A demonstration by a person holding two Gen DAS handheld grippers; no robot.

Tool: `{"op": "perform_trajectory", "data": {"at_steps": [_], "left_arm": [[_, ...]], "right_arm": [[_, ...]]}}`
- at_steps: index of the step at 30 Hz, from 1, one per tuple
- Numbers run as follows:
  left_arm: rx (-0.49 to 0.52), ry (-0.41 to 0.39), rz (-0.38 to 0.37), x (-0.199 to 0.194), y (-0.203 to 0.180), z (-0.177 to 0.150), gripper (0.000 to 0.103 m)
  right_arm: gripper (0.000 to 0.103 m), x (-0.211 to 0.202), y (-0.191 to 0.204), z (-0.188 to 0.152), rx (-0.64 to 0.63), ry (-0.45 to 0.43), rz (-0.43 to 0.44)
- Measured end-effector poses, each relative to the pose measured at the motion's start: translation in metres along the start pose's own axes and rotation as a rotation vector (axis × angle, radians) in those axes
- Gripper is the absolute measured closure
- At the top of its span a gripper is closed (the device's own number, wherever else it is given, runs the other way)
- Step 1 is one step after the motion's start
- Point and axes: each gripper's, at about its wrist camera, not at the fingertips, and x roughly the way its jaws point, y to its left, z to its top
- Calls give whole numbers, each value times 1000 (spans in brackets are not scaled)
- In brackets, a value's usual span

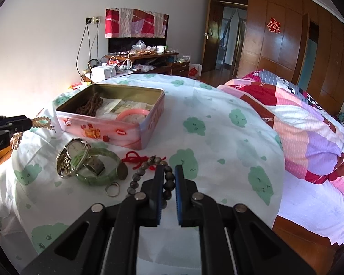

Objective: Organize jewelry
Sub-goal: 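Grasp the dark bead bracelet with the right gripper while the left holds the pearls, then carry the pearls and dark bead bracelet into the tin and open both grippers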

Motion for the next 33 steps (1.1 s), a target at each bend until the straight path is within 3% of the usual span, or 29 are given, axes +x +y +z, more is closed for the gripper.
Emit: {"op": "perform_trajectory", "data": {"at_steps": [33], "left_arm": [[35, -72, -6, -10, -2, 46, 90]], "right_arm": [[92, -2, 5, 36, -40, -63, 54]]}}
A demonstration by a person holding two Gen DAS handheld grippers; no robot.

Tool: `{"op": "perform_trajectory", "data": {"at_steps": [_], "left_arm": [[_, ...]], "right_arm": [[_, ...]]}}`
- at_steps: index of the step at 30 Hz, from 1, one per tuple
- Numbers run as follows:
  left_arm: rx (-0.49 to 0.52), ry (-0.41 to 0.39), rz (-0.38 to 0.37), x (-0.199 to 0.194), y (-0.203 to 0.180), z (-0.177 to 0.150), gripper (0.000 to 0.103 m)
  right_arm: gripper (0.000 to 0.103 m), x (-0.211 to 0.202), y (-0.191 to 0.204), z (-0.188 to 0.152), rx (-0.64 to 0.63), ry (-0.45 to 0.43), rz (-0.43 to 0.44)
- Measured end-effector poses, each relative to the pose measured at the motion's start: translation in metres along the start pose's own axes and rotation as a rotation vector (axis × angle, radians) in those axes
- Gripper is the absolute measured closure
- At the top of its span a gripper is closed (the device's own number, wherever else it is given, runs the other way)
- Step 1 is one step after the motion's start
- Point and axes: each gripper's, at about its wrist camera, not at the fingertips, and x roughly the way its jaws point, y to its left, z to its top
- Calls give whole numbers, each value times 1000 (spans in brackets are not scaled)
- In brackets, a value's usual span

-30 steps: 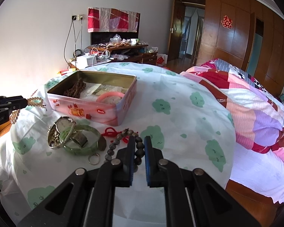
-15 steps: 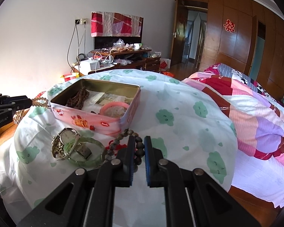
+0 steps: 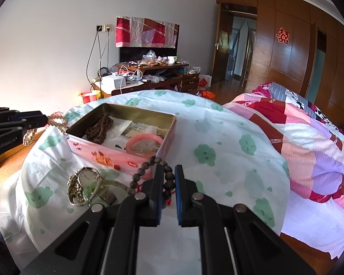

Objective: Organize jewelry
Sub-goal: 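Carry the pearls and dark bead bracelet into the tin and open both grippers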

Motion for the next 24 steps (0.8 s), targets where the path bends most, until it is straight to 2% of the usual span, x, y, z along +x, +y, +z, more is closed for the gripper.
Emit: {"op": "perform_trajectory", "data": {"at_steps": [13, 24], "left_arm": [[14, -15, -2, 8, 0, 21, 90], [43, -3, 39, 34, 5, 43, 90]], "right_arm": [[92, 7, 2, 30, -32, -22, 15], [92, 26, 8, 56, -45, -16, 36]]}}
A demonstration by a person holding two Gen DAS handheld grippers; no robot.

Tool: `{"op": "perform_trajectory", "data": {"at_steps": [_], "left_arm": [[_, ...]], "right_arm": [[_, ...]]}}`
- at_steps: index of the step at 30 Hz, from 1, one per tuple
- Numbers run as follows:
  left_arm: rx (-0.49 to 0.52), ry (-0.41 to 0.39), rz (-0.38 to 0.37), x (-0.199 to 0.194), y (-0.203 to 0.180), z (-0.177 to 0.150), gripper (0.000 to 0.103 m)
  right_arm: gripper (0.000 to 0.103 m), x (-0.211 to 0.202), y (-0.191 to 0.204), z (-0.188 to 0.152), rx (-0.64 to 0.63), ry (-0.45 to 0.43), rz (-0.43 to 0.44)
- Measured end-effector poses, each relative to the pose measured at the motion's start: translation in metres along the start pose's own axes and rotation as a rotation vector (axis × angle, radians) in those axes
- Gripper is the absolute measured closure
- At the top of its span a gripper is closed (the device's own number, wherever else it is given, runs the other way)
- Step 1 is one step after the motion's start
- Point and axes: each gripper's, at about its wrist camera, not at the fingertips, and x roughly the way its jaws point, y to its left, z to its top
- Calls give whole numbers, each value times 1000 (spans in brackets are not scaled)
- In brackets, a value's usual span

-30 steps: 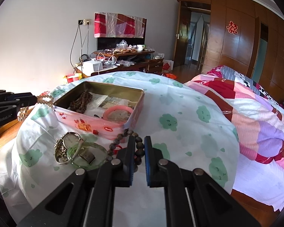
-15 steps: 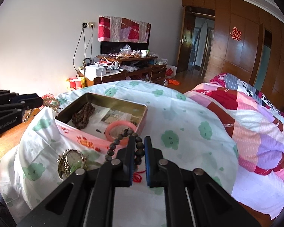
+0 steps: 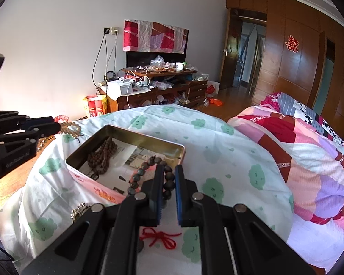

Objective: Organize jewelry
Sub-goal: 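Carry the pearls and dark bead bracelet into the tin and open both grippers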

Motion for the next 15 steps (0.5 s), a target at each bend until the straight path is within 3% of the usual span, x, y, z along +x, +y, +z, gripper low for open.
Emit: {"op": "perform_trajectory", "data": {"at_steps": [15], "left_arm": [[-29, 41, 3, 46, -5, 20, 90]], "right_arm": [[92, 46, 11, 18, -21, 38, -4]]}}
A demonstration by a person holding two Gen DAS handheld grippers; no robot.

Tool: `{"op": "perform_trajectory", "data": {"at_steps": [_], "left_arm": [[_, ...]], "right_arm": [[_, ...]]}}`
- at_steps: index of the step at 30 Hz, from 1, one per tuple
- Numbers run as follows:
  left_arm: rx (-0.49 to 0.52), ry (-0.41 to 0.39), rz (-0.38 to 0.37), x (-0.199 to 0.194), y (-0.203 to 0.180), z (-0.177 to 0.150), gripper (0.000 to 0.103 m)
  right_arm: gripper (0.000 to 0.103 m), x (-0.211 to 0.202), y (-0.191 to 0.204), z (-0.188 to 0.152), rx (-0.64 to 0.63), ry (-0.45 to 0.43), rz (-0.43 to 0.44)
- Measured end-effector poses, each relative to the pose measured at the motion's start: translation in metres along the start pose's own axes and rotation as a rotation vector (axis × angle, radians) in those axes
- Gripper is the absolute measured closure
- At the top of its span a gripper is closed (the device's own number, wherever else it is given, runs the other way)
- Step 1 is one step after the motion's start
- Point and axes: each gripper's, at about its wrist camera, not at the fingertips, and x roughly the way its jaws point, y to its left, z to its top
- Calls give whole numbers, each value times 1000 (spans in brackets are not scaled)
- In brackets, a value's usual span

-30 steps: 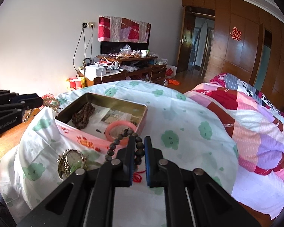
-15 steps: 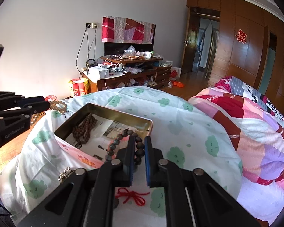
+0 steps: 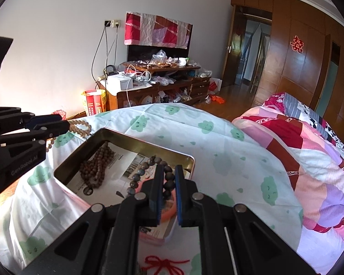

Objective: Organize jewelry
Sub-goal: 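Carry the pearls and dark bead bracelet into the tin and open both grippers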

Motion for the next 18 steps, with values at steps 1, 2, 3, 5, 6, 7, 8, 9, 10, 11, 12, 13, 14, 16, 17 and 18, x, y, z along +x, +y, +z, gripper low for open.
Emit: {"op": "perform_trajectory", "data": {"at_steps": [1, 2, 3, 5, 6, 7, 8, 9, 10, 11, 12, 13, 14, 16, 17, 18], "left_arm": [[0, 5, -1, 3, 0, 0, 90], [-1, 12, -3, 6, -1, -1, 90], [-2, 19, -5, 9, -2, -1, 90], [0, 27, -3, 14, -4, -3, 90], [-1, 33, -2, 17, -5, -4, 90], [-1, 40, -4, 20, -6, -5, 90], [-1, 45, -4, 22, -6, -6, 90], [0, 49, -2, 24, -7, -7, 90], [0, 52, -3, 26, -7, -8, 90], [1, 56, -4, 28, -8, -9, 90], [3, 59, -2, 30, -9, -10, 90], [5, 62, -3, 31, -10, -11, 90], [7, 66, -6, 32, -10, -12, 90], [10, 70, -7, 34, -11, -13, 90], [14, 71, -8, 35, -12, -14, 90], [16, 72, -8, 36, -12, -14, 90]], "right_arm": [[92, 2, 0, 0, -2, 2, -1], [92, 5, 1, 1, -4, 7, -1], [92, 7, 1, 1, -4, 11, 0], [92, 12, 2, 0, -4, 20, -2], [92, 15, 2, 0, -1, 27, -1], [92, 17, 2, -1, 1, 30, 1], [92, 20, 1, -2, 4, 34, 3], [92, 22, 2, -3, 4, 38, 2], [92, 24, 2, -4, 5, 44, 3], [92, 26, 2, -4, 6, 48, 6], [92, 28, 3, -5, 5, 51, 7], [92, 29, 5, -6, 2, 54, 4], [92, 31, 5, -6, 0, 57, 3], [92, 34, 7, -7, -3, 65, 3], [92, 35, 8, -8, -5, 67, -2], [92, 35, 8, -8, -7, 68, -5]]}}
